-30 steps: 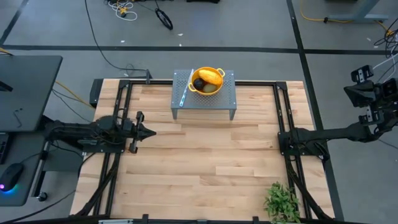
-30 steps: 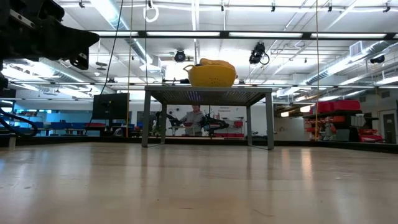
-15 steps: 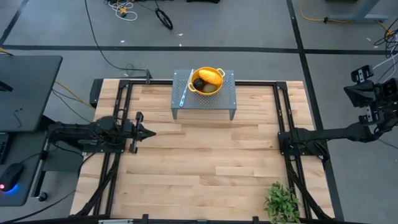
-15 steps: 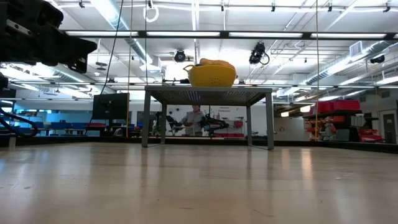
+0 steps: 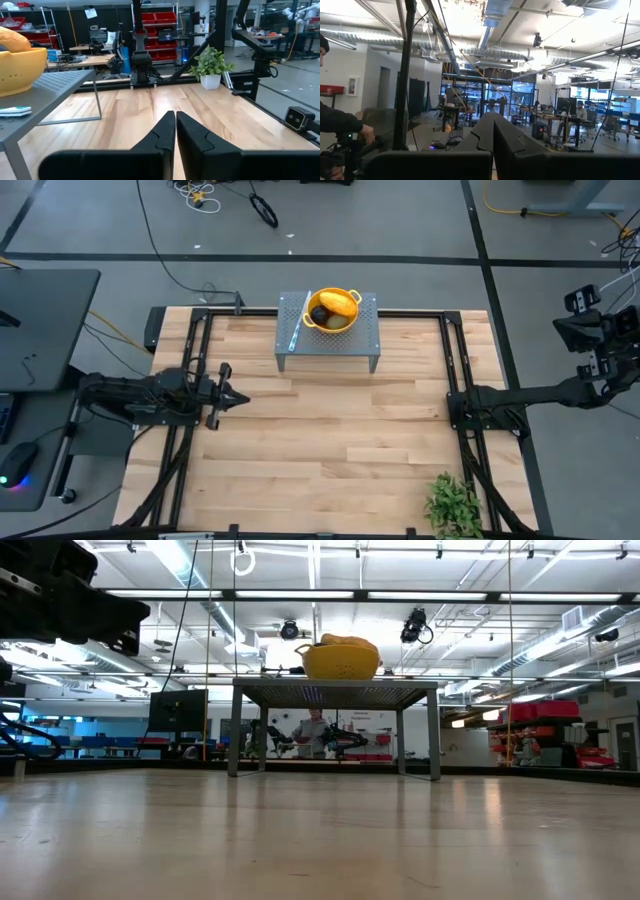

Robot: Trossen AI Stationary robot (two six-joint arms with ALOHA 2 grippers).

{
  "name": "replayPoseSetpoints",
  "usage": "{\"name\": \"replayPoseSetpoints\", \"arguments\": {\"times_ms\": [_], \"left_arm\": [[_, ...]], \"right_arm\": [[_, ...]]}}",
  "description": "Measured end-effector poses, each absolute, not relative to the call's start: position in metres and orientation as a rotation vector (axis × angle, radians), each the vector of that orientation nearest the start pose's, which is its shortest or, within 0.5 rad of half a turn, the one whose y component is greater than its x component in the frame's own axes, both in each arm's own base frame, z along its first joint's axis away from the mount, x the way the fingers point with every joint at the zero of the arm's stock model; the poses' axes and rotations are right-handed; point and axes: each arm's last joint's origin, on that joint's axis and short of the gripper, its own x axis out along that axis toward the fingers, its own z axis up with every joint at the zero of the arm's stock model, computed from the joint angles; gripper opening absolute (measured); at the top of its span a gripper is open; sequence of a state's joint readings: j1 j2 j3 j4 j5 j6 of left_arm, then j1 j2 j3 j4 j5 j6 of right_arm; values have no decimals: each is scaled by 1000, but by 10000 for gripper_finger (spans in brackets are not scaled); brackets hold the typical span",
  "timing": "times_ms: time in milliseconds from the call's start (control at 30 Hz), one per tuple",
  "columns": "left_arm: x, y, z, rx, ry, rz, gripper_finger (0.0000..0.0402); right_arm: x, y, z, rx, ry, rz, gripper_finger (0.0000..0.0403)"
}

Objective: Pick & Place Fruit
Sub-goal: Return to Home Position

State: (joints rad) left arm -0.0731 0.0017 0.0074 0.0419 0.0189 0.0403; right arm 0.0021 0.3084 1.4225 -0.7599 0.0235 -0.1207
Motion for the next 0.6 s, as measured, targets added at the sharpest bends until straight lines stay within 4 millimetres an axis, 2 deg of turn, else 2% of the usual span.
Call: {"name": "replayPoseSetpoints", "arguments": {"times_ms": [600], "left_arm": [[98,-8,170,48,-54,-92,35]], "right_arm": [[-86,-1,464,-115,-352,-42,1]]}}
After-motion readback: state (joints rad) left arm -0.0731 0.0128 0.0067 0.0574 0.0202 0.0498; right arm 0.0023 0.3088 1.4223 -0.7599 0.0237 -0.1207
